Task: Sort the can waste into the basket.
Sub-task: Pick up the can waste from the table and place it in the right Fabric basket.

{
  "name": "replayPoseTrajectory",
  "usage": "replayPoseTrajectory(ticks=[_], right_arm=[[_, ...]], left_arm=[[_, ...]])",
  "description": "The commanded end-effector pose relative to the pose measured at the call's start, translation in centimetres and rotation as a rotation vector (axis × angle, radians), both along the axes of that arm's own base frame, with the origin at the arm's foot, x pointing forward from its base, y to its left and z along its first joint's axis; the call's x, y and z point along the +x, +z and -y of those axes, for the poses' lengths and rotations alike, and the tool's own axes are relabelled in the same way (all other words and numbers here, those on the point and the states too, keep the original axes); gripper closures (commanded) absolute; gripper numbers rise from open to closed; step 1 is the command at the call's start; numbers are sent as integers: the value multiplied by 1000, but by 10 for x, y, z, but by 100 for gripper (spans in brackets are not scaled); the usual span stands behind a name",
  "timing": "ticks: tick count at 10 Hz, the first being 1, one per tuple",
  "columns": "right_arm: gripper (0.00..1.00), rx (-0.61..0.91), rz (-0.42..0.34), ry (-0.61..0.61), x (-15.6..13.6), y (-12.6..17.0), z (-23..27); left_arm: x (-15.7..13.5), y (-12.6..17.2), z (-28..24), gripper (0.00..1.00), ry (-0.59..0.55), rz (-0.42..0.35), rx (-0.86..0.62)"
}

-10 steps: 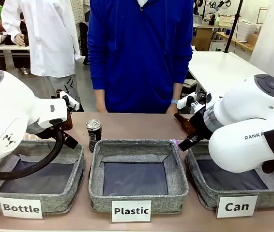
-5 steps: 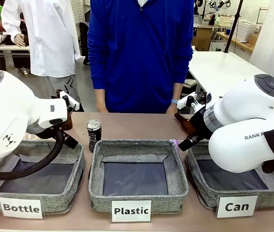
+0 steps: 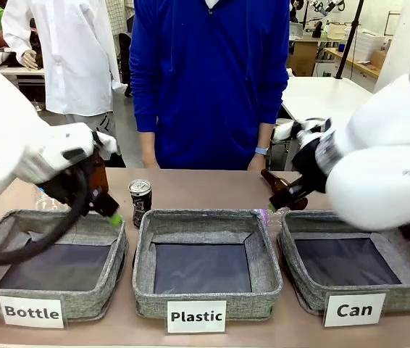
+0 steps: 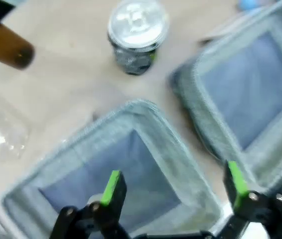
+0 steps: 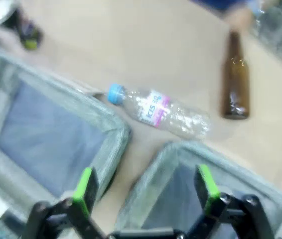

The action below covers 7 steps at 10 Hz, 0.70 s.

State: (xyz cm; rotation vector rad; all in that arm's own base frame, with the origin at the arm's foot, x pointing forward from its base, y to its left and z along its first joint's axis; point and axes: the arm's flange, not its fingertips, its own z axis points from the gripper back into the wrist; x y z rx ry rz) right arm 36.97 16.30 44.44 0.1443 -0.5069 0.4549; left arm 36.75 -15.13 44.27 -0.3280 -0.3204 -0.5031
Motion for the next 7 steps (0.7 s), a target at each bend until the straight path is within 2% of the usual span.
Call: replayPoseTrajectory(ticks=[1,2,3,4,5,6,7], right_arm=[[0,157,-108,-72,-51,65,30],[0,237,-171,37,-71,80,55],[0,351,-215,73,-81,91,87],[0,483,-259,34,-82,95,129],[0,610,-271,-6,-87,94,171],[0,726,-222,-76,-95,87,215],[0,816,-185,-148,-104,75,251]], left_arm=[[-27,64,-48,0,94,-42,-166],[-41,74,-72,0,64,-63,-287],[-54,80,-107,0,76,-48,-382],[-64,81,-150,0,91,-46,-469],[-77,75,-199,0,185,-32,-548],[-90,56,-250,0,320,-15,-667],[-107,38,-289,0,449,9,-724]])
